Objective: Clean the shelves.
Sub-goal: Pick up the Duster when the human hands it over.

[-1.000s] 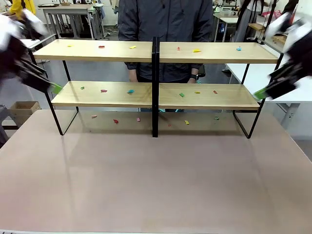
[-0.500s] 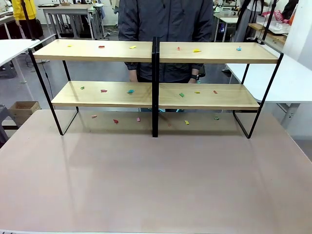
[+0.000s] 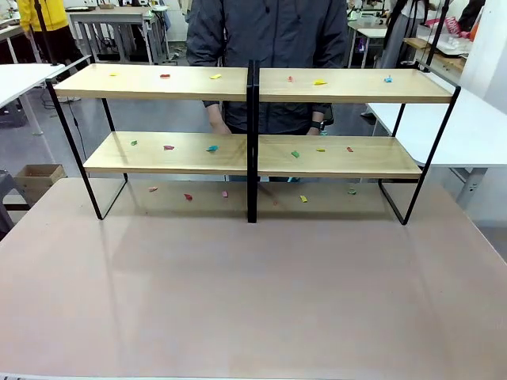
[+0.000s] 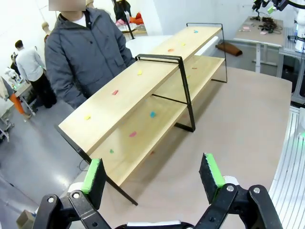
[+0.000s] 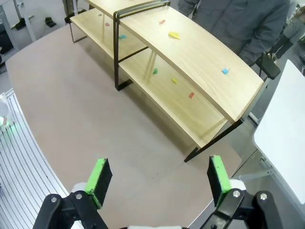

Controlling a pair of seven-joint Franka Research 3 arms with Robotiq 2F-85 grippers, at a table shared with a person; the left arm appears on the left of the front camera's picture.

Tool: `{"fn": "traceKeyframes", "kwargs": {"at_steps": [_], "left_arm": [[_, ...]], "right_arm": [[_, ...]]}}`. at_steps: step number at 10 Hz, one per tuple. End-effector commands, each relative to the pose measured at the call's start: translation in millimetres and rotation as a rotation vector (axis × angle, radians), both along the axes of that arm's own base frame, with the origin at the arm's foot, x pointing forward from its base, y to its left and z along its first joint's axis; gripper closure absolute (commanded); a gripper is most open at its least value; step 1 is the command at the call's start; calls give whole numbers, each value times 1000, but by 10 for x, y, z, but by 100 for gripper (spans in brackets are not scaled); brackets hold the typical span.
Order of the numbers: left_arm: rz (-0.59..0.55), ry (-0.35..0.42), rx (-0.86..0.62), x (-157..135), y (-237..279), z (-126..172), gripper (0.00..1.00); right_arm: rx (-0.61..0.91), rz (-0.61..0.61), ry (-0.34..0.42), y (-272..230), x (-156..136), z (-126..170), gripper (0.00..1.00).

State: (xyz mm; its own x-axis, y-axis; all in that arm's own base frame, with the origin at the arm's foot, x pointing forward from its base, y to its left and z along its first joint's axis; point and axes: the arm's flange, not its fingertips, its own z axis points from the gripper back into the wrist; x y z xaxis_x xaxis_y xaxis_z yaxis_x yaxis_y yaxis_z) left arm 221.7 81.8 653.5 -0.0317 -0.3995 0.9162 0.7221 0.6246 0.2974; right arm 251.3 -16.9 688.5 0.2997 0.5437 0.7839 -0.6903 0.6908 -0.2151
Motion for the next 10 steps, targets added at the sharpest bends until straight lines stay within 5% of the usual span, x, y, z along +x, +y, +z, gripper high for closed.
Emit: {"fn": "traceKeyframes", "kwargs": {"at_steps": [1,6,8,9,10], "left_arm": [[-8,-7,-17,-181,-302,-610,0],[-41,99,-140,4,-226,-698,0],[48,143,-175,58,-193,-676,0],[-36,106,-118,195,64,-207,0],[-36,106,-118,195,64,-207,0]], "right_arm": [[18,35,-35,18,53,18,0],[28,43,-20,41,96,-2,0],[22,49,-15,89,80,33,0],[30,43,-16,102,80,63,0],[83,40,-21,100,83,115,0]]}}
